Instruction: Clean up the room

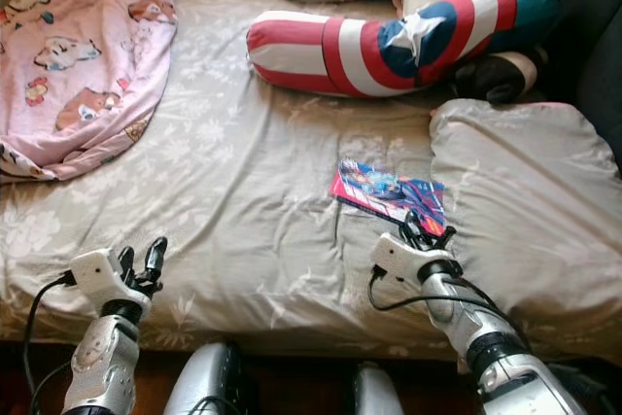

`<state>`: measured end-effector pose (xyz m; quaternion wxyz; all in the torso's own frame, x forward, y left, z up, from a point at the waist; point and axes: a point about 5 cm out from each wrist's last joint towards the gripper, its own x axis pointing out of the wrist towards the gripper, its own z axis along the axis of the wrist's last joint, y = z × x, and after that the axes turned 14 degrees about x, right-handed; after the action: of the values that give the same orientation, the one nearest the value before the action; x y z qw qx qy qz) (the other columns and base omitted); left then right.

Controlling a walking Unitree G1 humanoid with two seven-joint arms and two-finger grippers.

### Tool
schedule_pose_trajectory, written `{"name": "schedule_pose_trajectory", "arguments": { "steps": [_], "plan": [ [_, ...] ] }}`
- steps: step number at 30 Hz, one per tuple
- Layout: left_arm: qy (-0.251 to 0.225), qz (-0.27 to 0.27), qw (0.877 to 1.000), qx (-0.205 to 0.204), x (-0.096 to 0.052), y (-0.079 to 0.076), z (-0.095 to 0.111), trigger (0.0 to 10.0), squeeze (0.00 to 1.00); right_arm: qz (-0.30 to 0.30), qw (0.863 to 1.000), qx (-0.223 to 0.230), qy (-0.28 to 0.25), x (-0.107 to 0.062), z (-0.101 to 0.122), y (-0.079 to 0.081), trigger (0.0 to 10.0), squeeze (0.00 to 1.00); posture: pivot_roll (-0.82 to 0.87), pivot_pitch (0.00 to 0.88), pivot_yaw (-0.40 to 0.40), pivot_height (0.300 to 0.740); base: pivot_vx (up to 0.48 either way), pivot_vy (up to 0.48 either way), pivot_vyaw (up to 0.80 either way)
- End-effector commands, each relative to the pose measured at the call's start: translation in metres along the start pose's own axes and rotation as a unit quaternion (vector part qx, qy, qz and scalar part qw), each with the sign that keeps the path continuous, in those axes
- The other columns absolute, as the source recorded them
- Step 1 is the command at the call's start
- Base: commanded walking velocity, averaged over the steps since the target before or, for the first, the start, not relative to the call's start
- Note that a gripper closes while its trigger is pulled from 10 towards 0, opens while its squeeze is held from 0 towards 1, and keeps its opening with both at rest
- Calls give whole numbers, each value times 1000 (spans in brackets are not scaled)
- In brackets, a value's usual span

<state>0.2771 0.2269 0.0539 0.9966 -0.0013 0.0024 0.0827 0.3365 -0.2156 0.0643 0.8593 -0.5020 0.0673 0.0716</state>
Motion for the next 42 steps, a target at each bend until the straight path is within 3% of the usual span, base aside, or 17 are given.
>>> {"name": "schedule_pose_trajectory", "arguments": {
  "steps": [1,9,16,19,21,24,25,28,32,37,42],
  "plan": [
    [7,3,1000,5,-5,4,-2,10000,0,-6,1000,-17,-14,3,3,-7,10000,0,95,195,-10,647,0,0,0],
    [18,10,1000,17,-28,14,-4,10000,0,6,994,-88,-65,10,19,-9,10000,0,160,298,23,647,0,0,0],
    [23,12,999,30,-41,25,-1,10000,0,-8,993,-90,-76,15,27,-16,10000,0,170,349,35,647,0,0,0],
    [29,13,999,36,-47,28,1,10000,0,9,993,-96,-72,13,26,-8,10000,0,181,370,40,647,0,0,0],
    [35,13,999,40,-58,29,2,10000,0,28,993,-95,-59,8,20,6,10000,0,208,406,58,647,0,0,0],
    [41,9,998,45,-67,31,5,10000,0,38,996,-70,-38,3,14,19,10000,0,211,436,69,647,0,0,0],
    [41,9,998,45,-67,31,5,10000,0,38,996,-70,-38,3,14,19,10000,0,211,436,69,647,0,0,0],
    [49,5,997,52,-72,33,6,10000,0,62,998,-27,-1,-7,4,40,10000,0,213,455,75,647,0,0,0],
    [58,1,997,51,-76,31,8,10000,0,90,995,-41,8,-17,-2,56,10000,0,222,469,82,647,0,0,0],
    [66,-2,997,49,-79,30,10,10000,0,87,995,-40,15,-18,-6,55,10000,0,214,474,79,647,0,0,0],
    [72,-4,996,45,-80,26,11,10000,0,76,994,-74,23,-13,-12,39,10000,0,213,475,74,647,0,0,0]
  ]
}}
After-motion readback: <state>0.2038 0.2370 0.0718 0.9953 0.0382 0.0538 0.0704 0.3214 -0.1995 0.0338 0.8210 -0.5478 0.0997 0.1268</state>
